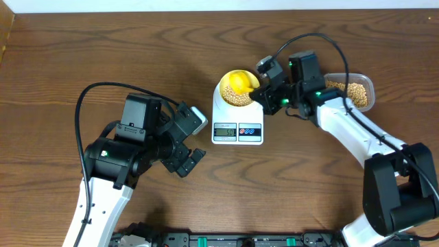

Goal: Scoop item into bowl and weigh 50g on scale

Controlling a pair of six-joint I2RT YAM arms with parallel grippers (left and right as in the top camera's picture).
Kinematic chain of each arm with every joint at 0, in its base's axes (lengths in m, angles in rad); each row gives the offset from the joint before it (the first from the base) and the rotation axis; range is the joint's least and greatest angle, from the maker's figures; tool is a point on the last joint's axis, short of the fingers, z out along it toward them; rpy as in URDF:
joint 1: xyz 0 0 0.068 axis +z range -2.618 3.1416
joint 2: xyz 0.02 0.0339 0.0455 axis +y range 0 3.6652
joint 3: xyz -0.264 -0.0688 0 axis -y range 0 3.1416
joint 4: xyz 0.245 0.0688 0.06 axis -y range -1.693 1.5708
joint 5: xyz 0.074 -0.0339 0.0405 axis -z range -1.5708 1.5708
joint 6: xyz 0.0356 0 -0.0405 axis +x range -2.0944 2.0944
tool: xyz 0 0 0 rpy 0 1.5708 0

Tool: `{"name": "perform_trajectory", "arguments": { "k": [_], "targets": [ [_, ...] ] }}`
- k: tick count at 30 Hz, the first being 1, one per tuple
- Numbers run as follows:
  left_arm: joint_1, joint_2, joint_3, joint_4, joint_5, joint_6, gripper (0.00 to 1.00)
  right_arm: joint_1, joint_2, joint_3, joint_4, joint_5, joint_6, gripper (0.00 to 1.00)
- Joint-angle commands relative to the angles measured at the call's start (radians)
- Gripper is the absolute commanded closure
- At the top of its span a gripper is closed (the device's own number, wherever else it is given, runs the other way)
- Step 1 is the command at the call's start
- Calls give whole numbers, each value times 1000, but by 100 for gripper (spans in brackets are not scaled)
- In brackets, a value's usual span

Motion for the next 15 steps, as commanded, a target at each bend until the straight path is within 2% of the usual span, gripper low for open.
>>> {"name": "perform_trajectory", "arguments": {
  "k": [1,5,15],
  "targets": [
    [4,-3,9,-2,9,10,3,-45,-50,7,-9,-54,35,99],
    [4,-3,9,-2,9,10,3,-103,-146,7,-74,-42,34,99],
    [4,-3,9,-2,9,10,3,-267,-437,7,-361,119,31,99]
  ]
}}
